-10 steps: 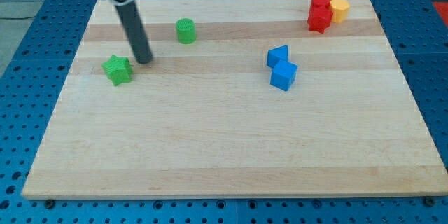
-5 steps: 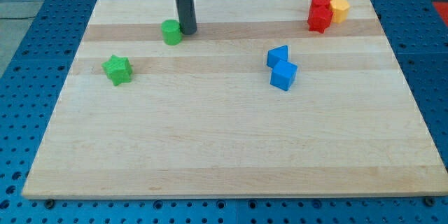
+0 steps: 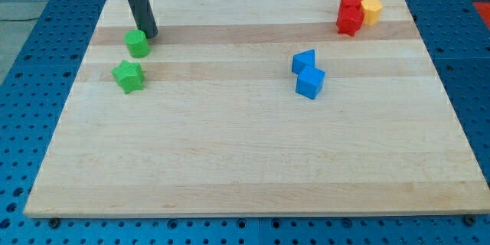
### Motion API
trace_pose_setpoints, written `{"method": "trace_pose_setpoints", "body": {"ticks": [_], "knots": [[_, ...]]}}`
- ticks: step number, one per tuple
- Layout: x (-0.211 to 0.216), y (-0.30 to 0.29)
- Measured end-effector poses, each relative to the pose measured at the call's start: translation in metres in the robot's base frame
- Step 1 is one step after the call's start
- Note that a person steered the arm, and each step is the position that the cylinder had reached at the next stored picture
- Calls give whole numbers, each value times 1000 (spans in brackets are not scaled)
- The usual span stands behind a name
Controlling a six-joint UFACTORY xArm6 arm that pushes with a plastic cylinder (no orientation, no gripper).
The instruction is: Push the green circle to the top of the green star
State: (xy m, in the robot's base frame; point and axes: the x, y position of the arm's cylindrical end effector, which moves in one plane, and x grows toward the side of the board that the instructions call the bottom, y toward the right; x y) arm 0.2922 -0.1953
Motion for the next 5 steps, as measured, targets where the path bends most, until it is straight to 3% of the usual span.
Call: {"method": "trace_pose_setpoints", "body": {"ticks": [5], "knots": [[16, -36]]}}
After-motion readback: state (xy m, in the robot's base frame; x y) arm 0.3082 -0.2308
